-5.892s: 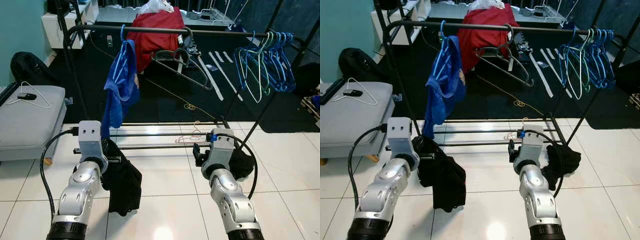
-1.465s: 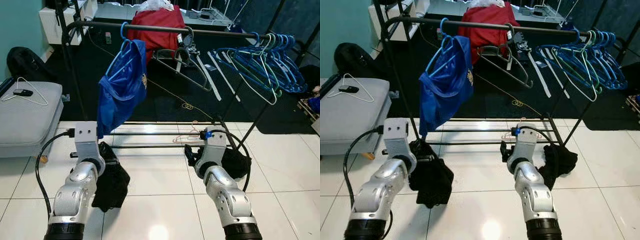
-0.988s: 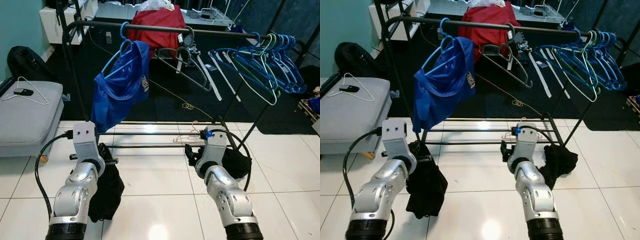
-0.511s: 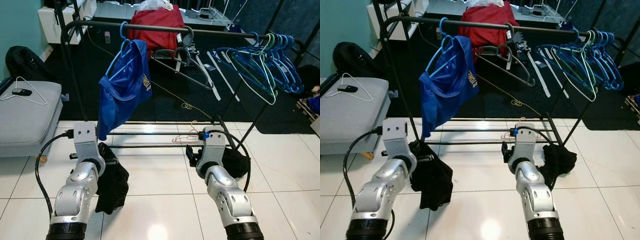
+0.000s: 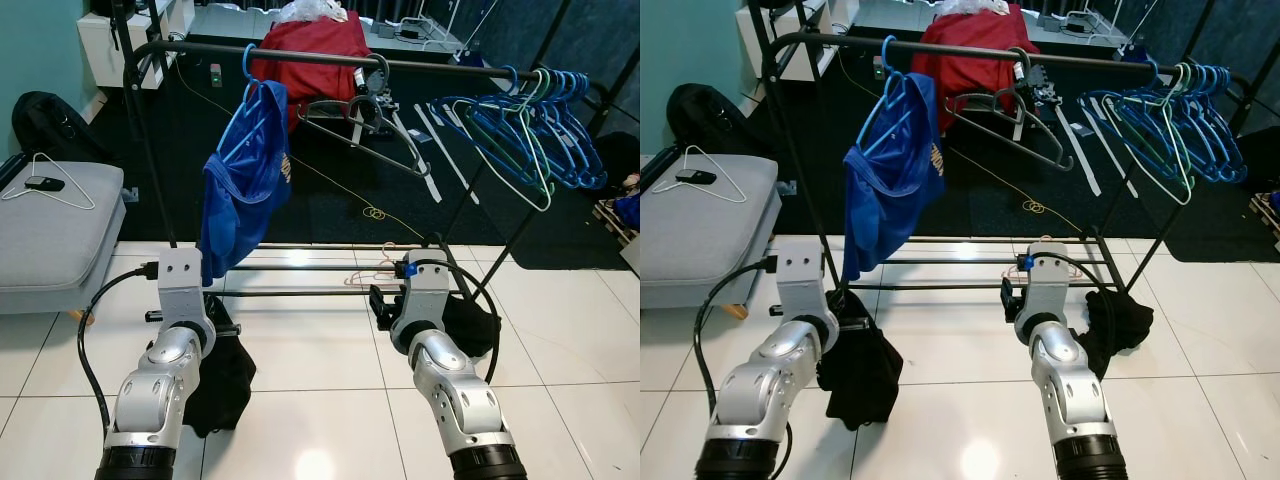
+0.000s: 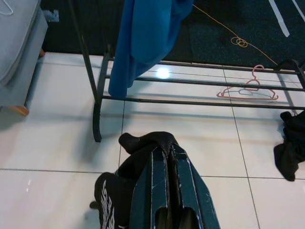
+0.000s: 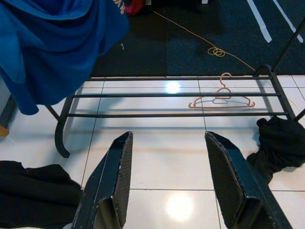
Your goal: Hang hanger
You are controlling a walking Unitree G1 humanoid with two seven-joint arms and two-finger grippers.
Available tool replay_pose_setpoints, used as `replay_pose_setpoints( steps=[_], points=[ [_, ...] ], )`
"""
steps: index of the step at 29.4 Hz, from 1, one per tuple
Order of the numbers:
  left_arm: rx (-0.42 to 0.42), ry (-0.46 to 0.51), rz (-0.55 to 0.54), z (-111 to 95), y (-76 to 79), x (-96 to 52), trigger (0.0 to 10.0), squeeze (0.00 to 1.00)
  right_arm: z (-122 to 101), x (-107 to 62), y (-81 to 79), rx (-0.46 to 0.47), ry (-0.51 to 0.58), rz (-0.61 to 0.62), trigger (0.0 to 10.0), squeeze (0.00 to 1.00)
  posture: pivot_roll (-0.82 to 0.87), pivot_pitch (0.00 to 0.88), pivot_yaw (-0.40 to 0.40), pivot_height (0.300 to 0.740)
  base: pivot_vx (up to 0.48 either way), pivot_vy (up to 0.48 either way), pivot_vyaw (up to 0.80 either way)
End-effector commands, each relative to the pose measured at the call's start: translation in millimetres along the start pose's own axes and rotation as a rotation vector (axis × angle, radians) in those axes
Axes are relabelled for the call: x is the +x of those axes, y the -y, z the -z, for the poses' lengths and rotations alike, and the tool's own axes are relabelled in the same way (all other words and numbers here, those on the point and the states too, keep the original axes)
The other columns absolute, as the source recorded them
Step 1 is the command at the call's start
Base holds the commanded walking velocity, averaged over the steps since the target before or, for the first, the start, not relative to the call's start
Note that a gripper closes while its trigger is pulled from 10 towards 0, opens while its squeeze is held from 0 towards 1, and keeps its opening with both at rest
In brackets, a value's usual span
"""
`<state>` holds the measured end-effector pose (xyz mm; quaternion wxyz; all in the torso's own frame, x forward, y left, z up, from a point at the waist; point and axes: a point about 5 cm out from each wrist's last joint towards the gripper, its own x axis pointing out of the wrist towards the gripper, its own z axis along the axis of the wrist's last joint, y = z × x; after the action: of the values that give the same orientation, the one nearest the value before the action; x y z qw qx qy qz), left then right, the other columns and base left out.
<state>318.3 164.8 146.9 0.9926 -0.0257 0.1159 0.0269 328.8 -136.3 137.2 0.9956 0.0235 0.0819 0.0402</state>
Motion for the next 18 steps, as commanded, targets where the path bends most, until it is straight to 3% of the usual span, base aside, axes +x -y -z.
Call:
replay_pose_setpoints(
  steps=[1, 15, 18],
  points=[
    [0.034, 0.035, 0.001, -3.9, -0.1, -1.6, 10.0, 0.0, 5.1, -0.8, 0.4, -0.004, -0.01, 0.0, 10.0, 0.0, 0.05, 0.144, -0.091, 0.74, 0.0, 0.0, 0.0],
    [0.043, 0.029, -0.008, -3.6, -2.6, -3.3, 10.0, 0.0, 6.0, -1.4, -3.4, 0.009, -0.012, -0.01, 10.0, 0.0, 0.06, 0.152, -0.089, 0.74, 0.0, 0.0, 0.0],
    [-0.004, 0.007, -0.001, -3.1, -1.9, -3.3, 10.0, 0.0, 7.9, -0.5, -4.5, 0.014, -0.021, -0.014, 10.0, 0.0, 0.06, 0.16, -0.085, 0.74, 0.0, 0.0, 0.0]
  ],
)
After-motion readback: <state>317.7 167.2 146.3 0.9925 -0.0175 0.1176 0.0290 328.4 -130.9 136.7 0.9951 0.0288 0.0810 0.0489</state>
